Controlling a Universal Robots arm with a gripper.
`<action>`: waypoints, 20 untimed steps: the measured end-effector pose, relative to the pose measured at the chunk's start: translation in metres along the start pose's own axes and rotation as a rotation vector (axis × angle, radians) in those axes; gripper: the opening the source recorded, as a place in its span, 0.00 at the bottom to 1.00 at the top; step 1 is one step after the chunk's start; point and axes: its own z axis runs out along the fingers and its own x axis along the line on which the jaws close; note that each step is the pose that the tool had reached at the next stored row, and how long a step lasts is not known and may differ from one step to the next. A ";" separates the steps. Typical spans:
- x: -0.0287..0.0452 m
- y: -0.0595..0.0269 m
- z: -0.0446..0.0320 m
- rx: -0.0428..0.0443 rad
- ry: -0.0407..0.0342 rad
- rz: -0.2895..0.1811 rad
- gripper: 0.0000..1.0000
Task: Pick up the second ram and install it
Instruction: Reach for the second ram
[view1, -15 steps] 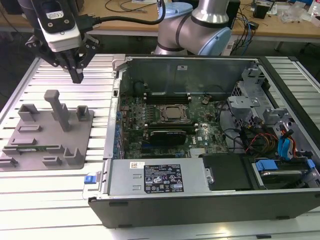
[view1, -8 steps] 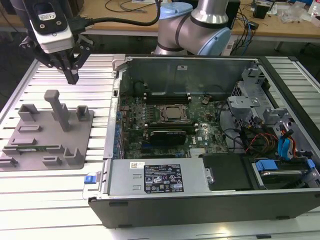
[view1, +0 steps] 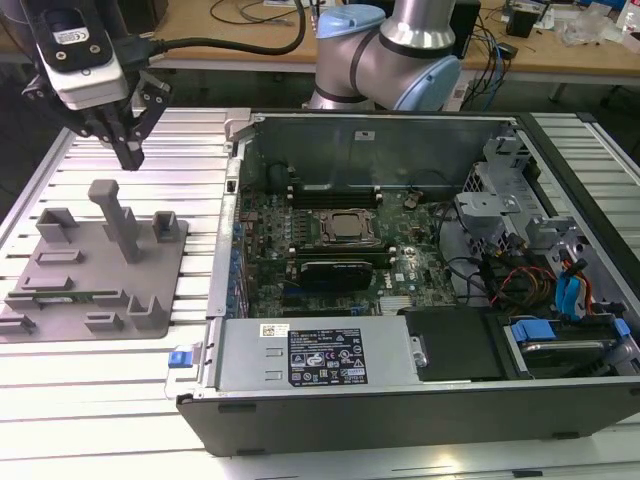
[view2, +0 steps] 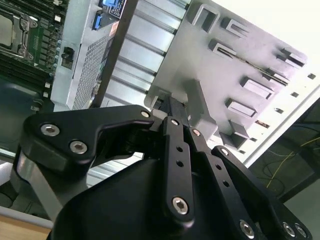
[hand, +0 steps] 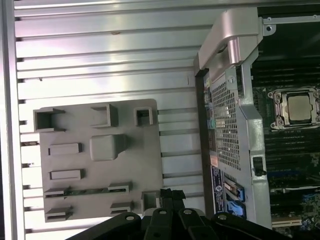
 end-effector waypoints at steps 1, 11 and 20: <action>0.0008 -0.0001 0.0001 0.0000 0.0000 0.000 0.08; 0.0200 -0.0028 0.0028 0.0000 0.0000 0.000 0.08; 0.0344 -0.0051 0.0082 0.0001 0.0000 0.000 0.08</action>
